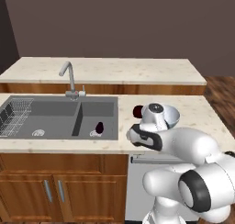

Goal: Clear the mugs and bowl far away from the sink.

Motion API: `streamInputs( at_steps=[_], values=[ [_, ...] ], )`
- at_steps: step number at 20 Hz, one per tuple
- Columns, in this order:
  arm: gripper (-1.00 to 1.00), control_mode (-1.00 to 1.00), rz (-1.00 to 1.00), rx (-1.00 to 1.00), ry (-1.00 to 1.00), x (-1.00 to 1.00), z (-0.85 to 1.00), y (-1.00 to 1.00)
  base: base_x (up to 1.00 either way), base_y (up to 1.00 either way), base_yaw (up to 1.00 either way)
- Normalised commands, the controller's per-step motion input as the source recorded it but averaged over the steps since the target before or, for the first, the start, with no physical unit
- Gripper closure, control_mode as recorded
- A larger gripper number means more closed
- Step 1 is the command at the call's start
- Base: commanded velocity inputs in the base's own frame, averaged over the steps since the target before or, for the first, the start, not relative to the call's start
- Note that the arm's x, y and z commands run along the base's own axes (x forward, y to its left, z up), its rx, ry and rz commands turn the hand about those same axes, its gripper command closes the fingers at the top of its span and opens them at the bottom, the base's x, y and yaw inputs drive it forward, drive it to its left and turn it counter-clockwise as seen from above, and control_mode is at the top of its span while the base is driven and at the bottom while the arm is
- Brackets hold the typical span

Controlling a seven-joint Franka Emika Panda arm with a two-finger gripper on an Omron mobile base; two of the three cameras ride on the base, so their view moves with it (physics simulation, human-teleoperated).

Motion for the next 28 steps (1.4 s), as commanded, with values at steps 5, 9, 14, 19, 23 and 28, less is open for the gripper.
streamInputs(
  at_steps=[5,9,14,19,23,28],
  values=[
    [-1.00,-1.00,0.00,0.00,0.00,0.14,-0.22,-0.01,0.00,0.00,0.00],
    [-1.00,-1.00,0.00,0.00,0.00,0.13,-0.18,0.00,0.00,0.00,0.00],
    [-1.00,-1.00,0.00,0.00,0.00,0.07,-0.03,0.00,0.00,0.00,0.00],
    [-1.00,-1.00,0.00,0.00,0.00,0.12,-0.03,0.00,0.00,0.00,0.00],
    [-1.00,-1.00,0.00,0.00,0.00,0.07,0.00,0.00,0.00,0.00,0.00],
    [1.00,-1.00,0.00,0.00,0.00,0.01,0.00,0.00,0.00,0.00,0.00]
  ],
)
